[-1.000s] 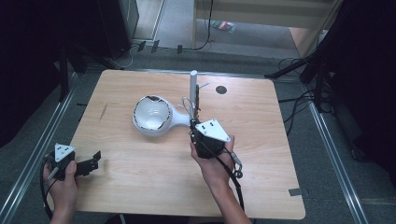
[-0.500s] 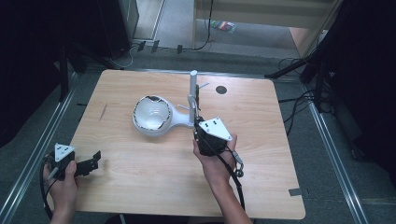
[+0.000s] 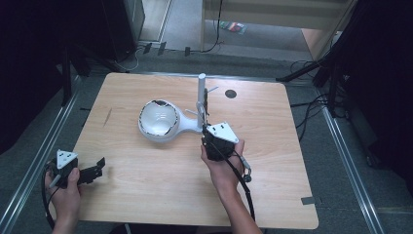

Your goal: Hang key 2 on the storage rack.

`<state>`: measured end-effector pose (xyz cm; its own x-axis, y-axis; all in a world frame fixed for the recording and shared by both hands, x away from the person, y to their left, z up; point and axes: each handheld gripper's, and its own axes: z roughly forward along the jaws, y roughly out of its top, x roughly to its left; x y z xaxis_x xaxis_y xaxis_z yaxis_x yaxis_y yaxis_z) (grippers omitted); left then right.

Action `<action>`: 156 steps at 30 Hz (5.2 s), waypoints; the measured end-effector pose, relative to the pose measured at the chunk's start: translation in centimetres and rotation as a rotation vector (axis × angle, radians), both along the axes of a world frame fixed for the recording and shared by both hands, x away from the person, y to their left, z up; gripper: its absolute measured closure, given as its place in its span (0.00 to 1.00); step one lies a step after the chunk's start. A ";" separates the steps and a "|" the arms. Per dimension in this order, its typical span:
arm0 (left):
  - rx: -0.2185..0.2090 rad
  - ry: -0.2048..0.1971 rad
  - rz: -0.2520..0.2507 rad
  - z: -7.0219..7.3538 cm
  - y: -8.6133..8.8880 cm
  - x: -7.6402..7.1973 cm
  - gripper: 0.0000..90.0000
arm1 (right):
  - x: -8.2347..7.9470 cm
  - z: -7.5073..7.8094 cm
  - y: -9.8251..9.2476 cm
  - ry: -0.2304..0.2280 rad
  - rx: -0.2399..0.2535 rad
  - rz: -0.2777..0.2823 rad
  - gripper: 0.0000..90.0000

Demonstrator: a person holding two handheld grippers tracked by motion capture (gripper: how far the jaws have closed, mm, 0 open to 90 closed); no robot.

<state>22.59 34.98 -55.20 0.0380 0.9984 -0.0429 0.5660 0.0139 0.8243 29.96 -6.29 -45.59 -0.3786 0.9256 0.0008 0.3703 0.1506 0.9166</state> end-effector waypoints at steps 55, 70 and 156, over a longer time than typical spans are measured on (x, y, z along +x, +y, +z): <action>0.001 0.006 -0.005 0.0 0.0 0.1 0.01 | 2.8 -3.1 0.0 0.099 -0.018 -0.050 0.80; 0.003 0.003 -0.004 0.0 0.0 0.0 0.01 | 1.0 -1.1 -2.2 -0.003 0.047 -0.056 0.57; 0.023 0.003 -0.008 0.0 -0.2 0.0 0.01 | -7.4 -6.2 -23.9 -0.012 -0.036 -0.348 0.00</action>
<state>22.57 34.82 -55.17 0.0458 0.9987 -0.0205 0.5686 -0.0091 0.8226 22.58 -30.16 -51.74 -0.0404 0.9985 -0.0367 0.3944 0.0497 0.9176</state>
